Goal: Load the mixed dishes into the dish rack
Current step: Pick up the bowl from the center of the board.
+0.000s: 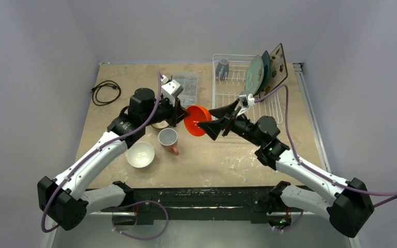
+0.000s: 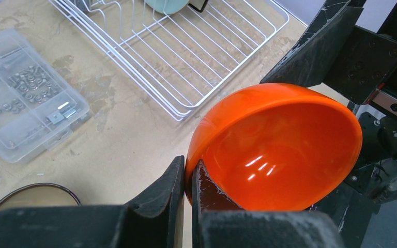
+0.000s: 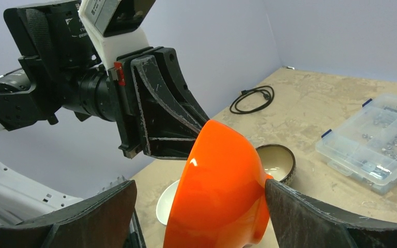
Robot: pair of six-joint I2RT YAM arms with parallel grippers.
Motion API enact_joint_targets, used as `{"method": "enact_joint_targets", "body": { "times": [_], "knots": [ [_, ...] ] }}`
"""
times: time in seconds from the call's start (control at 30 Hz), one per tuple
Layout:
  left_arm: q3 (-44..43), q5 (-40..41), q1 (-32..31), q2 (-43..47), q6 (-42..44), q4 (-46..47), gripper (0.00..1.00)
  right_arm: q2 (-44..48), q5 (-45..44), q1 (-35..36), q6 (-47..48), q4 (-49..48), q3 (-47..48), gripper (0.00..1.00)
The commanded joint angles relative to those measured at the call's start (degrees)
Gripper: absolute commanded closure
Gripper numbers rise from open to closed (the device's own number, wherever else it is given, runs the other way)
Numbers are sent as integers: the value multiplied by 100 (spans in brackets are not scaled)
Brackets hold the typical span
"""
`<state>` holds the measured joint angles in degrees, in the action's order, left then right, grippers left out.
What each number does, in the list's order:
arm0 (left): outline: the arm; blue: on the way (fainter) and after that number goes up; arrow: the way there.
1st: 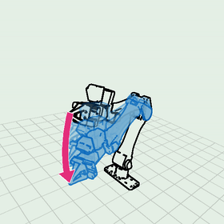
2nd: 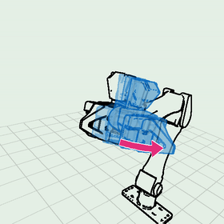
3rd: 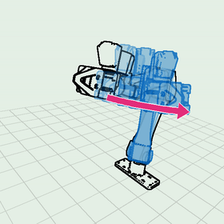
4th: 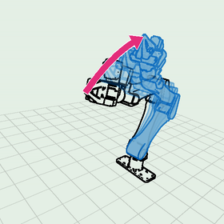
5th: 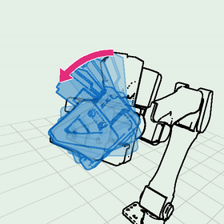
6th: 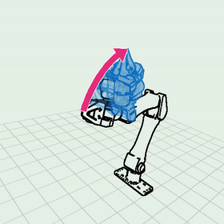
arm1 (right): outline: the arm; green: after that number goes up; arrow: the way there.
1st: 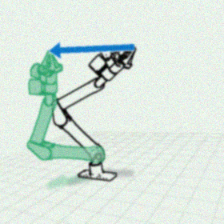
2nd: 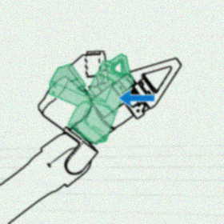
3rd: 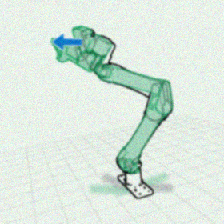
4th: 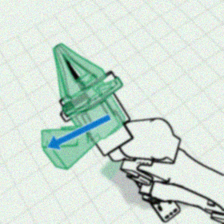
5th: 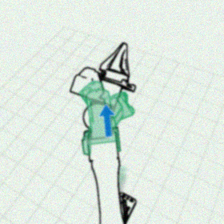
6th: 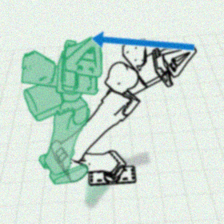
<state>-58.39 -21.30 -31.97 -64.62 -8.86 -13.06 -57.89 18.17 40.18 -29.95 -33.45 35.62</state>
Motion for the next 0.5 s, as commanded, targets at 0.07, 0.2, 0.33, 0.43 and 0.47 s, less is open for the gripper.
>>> {"method": "enact_joint_targets", "body": {
  "times": [0.07, 0.2, 0.33, 0.43, 0.47],
  "knots": [
    [-148, 357, -6, 313, 43, 514, 100, -55, 14, 29, -60, 94, 120, 1],
    [-51, 502, -6, 447, 88, 604, 100, -45, -6, 33, -89, 103, 23, 1],
    [-64, 404, -9, 397, 38, 626, 100, -53, -59, 33, -143, 44, -16, 1],
    [-68, 312, -9, 379, 9, 639, 100, -177, 6, 33, -181, -65, 45, 2],
    [-67, 295, -3, 369, 8, 644, 100, -207, 37, 33, -202, -104, 62, 3]
  ]
}}
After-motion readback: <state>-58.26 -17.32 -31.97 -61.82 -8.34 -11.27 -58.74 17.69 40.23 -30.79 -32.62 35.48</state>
